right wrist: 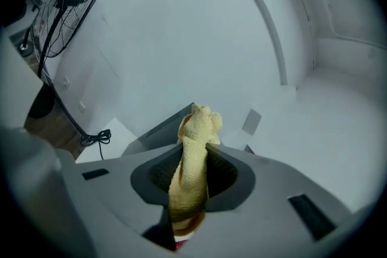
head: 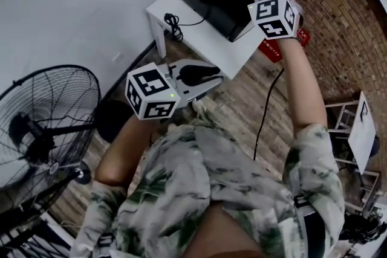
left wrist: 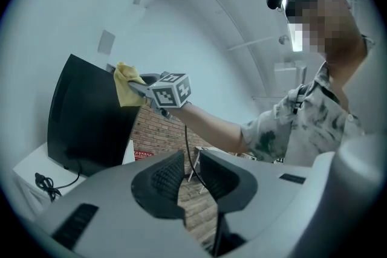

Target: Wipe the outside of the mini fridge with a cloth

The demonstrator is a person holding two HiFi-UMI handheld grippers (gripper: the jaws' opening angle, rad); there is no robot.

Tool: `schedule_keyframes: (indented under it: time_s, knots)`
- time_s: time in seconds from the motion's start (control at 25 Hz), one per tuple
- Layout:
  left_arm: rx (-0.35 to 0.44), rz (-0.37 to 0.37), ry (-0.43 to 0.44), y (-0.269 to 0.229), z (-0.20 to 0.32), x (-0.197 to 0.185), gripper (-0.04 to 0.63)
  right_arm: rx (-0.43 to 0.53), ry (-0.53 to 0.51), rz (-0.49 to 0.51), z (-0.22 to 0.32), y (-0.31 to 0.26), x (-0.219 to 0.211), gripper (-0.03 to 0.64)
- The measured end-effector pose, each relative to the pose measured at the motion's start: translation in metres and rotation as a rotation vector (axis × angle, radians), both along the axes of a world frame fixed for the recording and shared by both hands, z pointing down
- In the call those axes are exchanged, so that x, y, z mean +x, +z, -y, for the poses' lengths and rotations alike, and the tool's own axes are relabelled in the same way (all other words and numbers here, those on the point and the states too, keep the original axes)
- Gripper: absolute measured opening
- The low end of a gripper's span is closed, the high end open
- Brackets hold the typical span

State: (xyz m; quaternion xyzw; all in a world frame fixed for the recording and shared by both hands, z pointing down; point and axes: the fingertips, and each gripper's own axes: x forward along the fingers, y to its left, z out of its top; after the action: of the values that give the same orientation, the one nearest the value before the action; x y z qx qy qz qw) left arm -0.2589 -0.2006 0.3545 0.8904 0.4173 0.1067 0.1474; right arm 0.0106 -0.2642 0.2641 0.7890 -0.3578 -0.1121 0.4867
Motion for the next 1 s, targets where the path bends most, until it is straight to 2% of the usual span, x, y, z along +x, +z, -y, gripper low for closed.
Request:
schedule_keyframes:
  time_s: [0.28, 0.56, 1.0]
  knots:
    - [-0.001, 0.014, -0.004, 0.007, 0.004, -0.002, 0.071, -0.082, 0.054, -0.032, 0.006, 0.044, 0.009, 0.098]
    - [0.010, 0.029, -0.031, 0.013, 0.020, -0.008, 0.070, -0.133, 0.096, 0.001, 0.006, 0.098, 0.016, 0.098]
    - [0.024, 0.058, -0.053, 0.022, 0.031, -0.018, 0.071, -0.227, 0.107, 0.105, 0.016, 0.191, 0.018, 0.098]
